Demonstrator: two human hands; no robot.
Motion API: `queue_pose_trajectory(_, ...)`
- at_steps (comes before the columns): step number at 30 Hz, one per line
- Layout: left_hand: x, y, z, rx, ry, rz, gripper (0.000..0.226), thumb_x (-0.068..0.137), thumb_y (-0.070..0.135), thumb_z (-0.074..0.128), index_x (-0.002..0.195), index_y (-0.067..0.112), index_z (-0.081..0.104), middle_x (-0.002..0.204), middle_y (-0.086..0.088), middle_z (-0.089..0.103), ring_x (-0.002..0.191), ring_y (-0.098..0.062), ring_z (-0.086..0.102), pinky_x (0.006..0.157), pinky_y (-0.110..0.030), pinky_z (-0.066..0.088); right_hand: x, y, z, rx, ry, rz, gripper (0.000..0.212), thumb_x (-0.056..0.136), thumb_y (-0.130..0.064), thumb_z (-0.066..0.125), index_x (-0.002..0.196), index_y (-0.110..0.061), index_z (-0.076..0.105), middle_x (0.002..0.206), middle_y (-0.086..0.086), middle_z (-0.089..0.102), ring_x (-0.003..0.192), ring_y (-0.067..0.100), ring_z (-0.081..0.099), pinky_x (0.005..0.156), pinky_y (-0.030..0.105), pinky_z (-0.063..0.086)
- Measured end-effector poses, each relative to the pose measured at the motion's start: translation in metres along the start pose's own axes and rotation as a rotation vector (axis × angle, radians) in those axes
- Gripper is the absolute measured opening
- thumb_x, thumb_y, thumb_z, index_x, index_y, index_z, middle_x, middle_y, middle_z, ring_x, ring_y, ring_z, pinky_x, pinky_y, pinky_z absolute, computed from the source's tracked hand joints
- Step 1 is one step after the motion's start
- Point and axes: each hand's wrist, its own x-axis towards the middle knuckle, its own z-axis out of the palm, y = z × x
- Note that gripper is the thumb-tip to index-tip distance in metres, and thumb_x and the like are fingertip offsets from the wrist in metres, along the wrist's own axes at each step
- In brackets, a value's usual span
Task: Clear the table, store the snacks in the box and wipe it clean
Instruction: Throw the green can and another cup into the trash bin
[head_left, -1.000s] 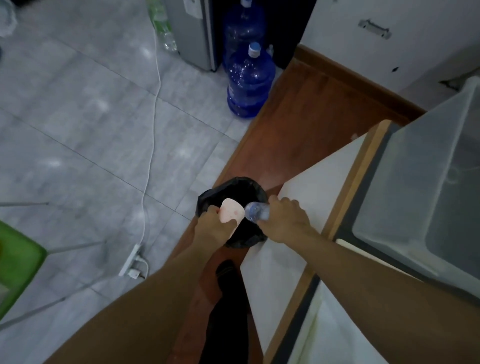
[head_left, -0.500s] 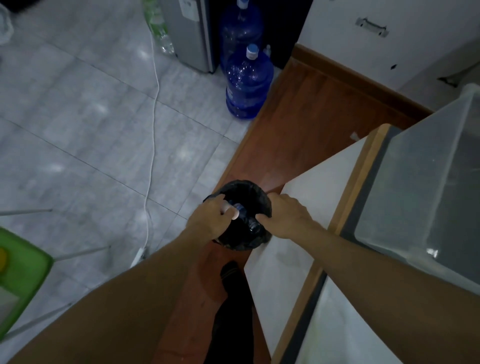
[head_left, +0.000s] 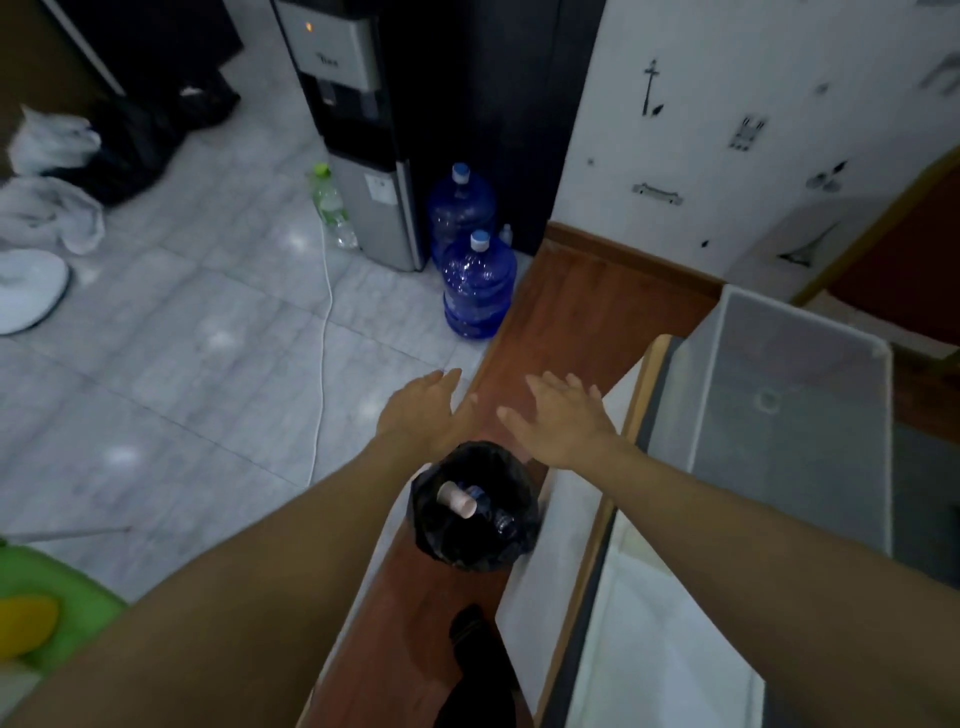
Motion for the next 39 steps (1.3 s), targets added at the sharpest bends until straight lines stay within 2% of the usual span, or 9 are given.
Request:
queue_pose_trajectory(8, -0.014, 0.071, -0.051, 0.087, 0.118, 0.166, 0.064, 0.099, 0.053, 0.035, 0.152, 0.017, 0.031, 0.155, -0.008, 0.037, 0.141, -0.026, 0.036, 0.113, -0.044, 0.033, -0.05, 0.022, -0.07, 0.004, 0.199, 0.056, 0.08, 0.093, -0.072, 0.031, 0.156, -0.022, 0.028, 0.163, 0.007, 0.024, 0.15, 0.035, 0.015, 0.12, 0.053, 0.003)
queue_pose_trajectory(11, -0.019, 0.105, -0.058, 0.083, 0.141, 0.216, 0.062, 0.099, 0.052, 0.037, 0.15, 0.018, 0.034, 0.153, -0.008, 0.041, 0.139, -0.027, 0.039, 0.111, -0.045, 0.036, -0.072, 0.041, -0.089, -0.008, 0.258, 0.1, 0.079, 0.094, -0.072, 0.029, 0.155, -0.022, 0.029, 0.163, 0.008, 0.025, 0.15, 0.036, 0.015, 0.121, 0.053, 0.006)
queue_pose_trajectory(16, -0.032, 0.166, -0.054, 0.113, 0.154, 0.309, 0.064, 0.099, 0.052, 0.036, 0.152, 0.018, 0.031, 0.156, -0.008, 0.035, 0.143, -0.026, 0.034, 0.114, -0.046, 0.032, -0.111, 0.086, -0.107, 0.005, 0.309, 0.178, 0.08, 0.094, -0.072, 0.027, 0.156, -0.021, 0.027, 0.163, 0.008, 0.025, 0.15, 0.035, 0.015, 0.121, 0.054, 0.008)
queue_pose_trajectory(21, -0.042, 0.225, -0.037, 0.165, 0.162, 0.406, 0.056, 0.098, 0.054, 0.032, 0.148, 0.028, 0.038, 0.149, -0.002, 0.046, 0.135, -0.025, 0.044, 0.107, -0.048, 0.041, -0.151, 0.143, -0.113, 0.045, 0.338, 0.246, 0.08, 0.094, -0.072, 0.025, 0.157, -0.022, 0.023, 0.165, 0.006, 0.019, 0.152, 0.034, 0.01, 0.122, 0.054, 0.006)
queue_pose_trajectory(24, -0.05, 0.268, -0.021, 0.18, 0.174, 0.463, 0.05, 0.097, 0.055, 0.032, 0.137, 0.028, 0.047, 0.135, -0.001, 0.056, 0.123, -0.026, 0.054, 0.097, -0.047, 0.049, -0.178, 0.185, -0.115, 0.064, 0.381, 0.273, 0.079, 0.095, -0.071, 0.027, 0.156, -0.022, 0.025, 0.165, 0.005, 0.021, 0.151, 0.033, 0.012, 0.121, 0.053, 0.005)
queue_pose_trajectory(29, -0.066, 0.33, 0.022, 0.201, 0.143, 0.464, 0.066, 0.096, 0.058, 0.032, 0.151, 0.022, 0.031, 0.154, -0.004, 0.039, 0.139, -0.026, 0.04, 0.109, -0.046, 0.036, -0.219, 0.251, -0.11, 0.088, 0.394, 0.322, 0.079, 0.094, -0.072, 0.027, 0.156, -0.024, 0.026, 0.164, 0.005, 0.022, 0.151, 0.035, 0.013, 0.121, 0.055, 0.006)
queue_pose_trajectory(39, -0.106, 0.432, 0.098, 0.211, 0.129, 0.537, 0.065, 0.098, 0.056, 0.034, 0.153, 0.022, 0.03, 0.154, -0.007, 0.039, 0.139, -0.028, 0.039, 0.113, -0.046, 0.035, -0.282, 0.357, -0.091, 0.152, 0.38, 0.394, 0.084, 0.09, -0.076, 0.024, 0.157, -0.024, 0.024, 0.165, 0.004, 0.019, 0.151, 0.034, 0.011, 0.121, 0.054, 0.006)
